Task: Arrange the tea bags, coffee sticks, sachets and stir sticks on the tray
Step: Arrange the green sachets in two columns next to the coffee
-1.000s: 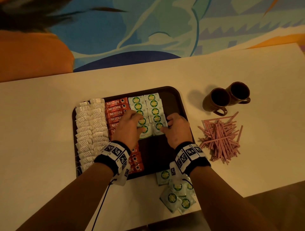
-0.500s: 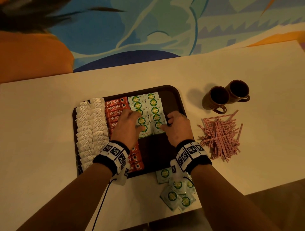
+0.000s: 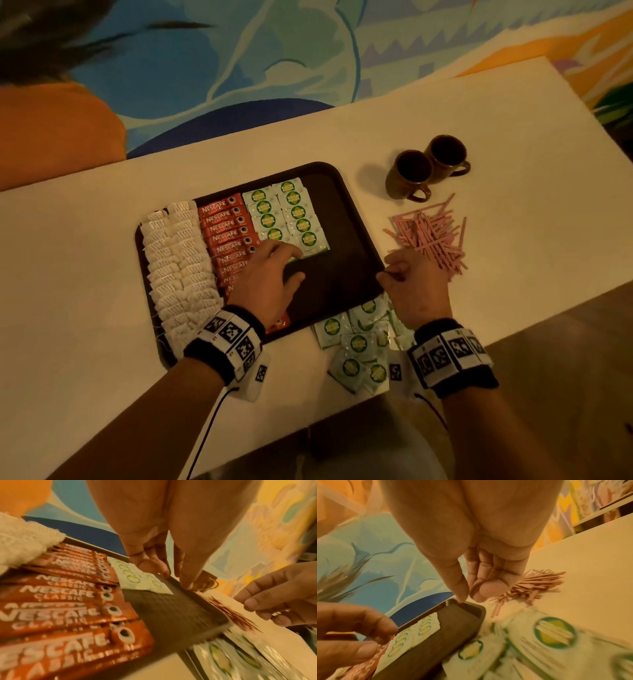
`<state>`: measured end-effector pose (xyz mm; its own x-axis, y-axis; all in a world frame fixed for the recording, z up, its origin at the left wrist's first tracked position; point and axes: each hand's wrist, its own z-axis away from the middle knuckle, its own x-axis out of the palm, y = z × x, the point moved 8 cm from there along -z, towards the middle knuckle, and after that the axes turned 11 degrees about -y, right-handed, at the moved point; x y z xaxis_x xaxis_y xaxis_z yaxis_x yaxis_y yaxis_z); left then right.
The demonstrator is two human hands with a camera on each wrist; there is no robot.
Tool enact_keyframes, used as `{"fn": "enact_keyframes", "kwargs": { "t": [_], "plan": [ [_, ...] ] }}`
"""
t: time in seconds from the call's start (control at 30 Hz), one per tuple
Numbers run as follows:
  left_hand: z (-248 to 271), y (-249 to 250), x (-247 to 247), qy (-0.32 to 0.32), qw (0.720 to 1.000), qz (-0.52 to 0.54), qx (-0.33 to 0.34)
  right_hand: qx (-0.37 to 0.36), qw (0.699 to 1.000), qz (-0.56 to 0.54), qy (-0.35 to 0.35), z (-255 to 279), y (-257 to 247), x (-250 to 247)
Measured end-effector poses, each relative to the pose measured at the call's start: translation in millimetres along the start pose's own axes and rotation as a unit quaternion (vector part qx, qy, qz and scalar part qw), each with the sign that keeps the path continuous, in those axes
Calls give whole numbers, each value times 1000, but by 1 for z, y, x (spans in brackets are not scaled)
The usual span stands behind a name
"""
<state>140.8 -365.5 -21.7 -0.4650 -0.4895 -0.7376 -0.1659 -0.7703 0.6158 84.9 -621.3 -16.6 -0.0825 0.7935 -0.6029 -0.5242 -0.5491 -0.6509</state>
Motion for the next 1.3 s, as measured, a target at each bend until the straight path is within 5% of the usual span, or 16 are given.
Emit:
{"fn": "enact_keyframes", "kwargs": {
  "t": [0.23, 0.47, 1.0, 1.3],
  "plan": [
    [22, 42, 68, -174, 980, -64, 75, 41, 995, 70, -51, 60, 52, 26],
    [60, 63, 121, -277, 942, -150, 117, 81, 985, 130, -75, 101, 91, 61],
    [73, 52, 115, -257, 950, -139, 110, 93, 995, 22, 16, 121, 104, 59],
    [55, 28, 71, -204, 977, -22, 64, 10, 990, -87, 115, 109, 69, 12]
  ]
}}
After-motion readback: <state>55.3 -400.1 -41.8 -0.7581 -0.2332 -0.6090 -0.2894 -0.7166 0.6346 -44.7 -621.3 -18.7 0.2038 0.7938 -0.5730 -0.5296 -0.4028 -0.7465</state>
